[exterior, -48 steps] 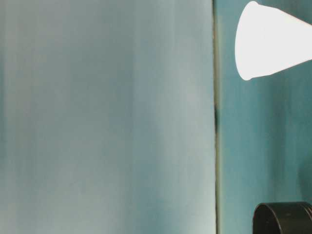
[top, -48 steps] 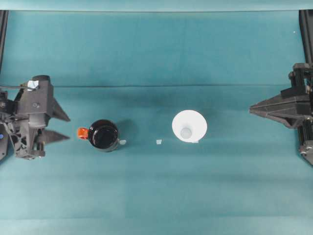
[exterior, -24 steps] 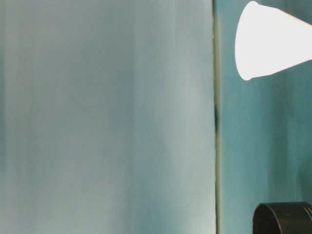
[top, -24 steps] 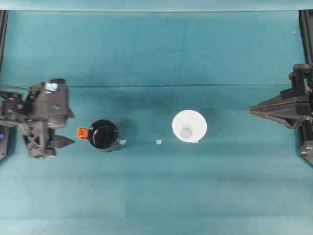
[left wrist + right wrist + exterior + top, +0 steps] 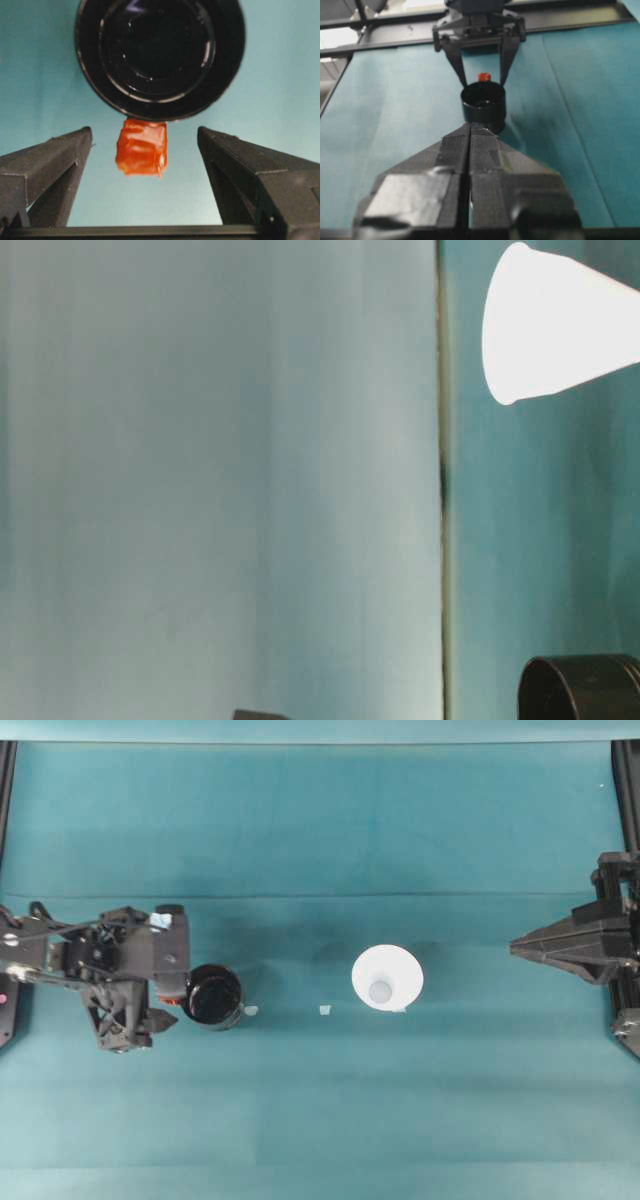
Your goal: Put the paper cup into the moved red handle cup holder.
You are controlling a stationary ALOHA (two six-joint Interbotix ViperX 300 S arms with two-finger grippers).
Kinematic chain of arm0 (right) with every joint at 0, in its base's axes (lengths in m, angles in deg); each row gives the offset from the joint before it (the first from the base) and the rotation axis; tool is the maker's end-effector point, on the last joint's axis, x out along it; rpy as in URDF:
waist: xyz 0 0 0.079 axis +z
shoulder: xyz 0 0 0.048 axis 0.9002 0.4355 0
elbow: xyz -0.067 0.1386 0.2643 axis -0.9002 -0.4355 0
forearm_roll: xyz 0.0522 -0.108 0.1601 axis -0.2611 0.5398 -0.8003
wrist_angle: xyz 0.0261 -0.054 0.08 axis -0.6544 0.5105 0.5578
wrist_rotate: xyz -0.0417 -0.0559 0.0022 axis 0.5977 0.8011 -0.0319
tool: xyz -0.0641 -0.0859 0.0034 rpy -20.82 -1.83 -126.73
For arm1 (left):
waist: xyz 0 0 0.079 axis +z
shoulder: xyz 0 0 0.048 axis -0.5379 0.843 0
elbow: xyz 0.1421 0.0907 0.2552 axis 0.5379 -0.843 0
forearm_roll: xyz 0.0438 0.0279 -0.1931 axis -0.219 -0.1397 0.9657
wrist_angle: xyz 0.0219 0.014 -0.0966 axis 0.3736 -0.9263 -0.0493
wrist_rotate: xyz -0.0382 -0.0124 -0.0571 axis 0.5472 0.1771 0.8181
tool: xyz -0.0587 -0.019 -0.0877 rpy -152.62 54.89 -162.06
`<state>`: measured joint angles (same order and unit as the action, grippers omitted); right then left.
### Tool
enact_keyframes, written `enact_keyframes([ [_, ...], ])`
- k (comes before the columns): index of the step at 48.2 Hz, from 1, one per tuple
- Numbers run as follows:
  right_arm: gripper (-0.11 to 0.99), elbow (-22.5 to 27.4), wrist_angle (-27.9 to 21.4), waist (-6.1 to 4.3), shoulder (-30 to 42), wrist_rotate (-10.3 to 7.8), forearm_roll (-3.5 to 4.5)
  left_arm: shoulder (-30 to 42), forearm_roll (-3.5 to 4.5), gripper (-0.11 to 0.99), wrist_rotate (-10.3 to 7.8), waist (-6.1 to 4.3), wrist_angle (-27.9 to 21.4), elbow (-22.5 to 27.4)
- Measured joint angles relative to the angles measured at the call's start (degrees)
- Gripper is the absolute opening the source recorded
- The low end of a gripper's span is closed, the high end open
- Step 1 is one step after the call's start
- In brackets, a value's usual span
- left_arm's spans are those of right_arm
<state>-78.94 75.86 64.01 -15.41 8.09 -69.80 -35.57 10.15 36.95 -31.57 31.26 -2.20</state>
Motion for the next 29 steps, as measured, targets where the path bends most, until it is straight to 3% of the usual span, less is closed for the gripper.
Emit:
enact_keyframes([
  [29, -0.11, 0.0, 0.0, 0.09, -0.1, 0.0, 0.0, 1.8, 0.0, 0.9, -0.18, -0.09, 0.9, 0.1],
])
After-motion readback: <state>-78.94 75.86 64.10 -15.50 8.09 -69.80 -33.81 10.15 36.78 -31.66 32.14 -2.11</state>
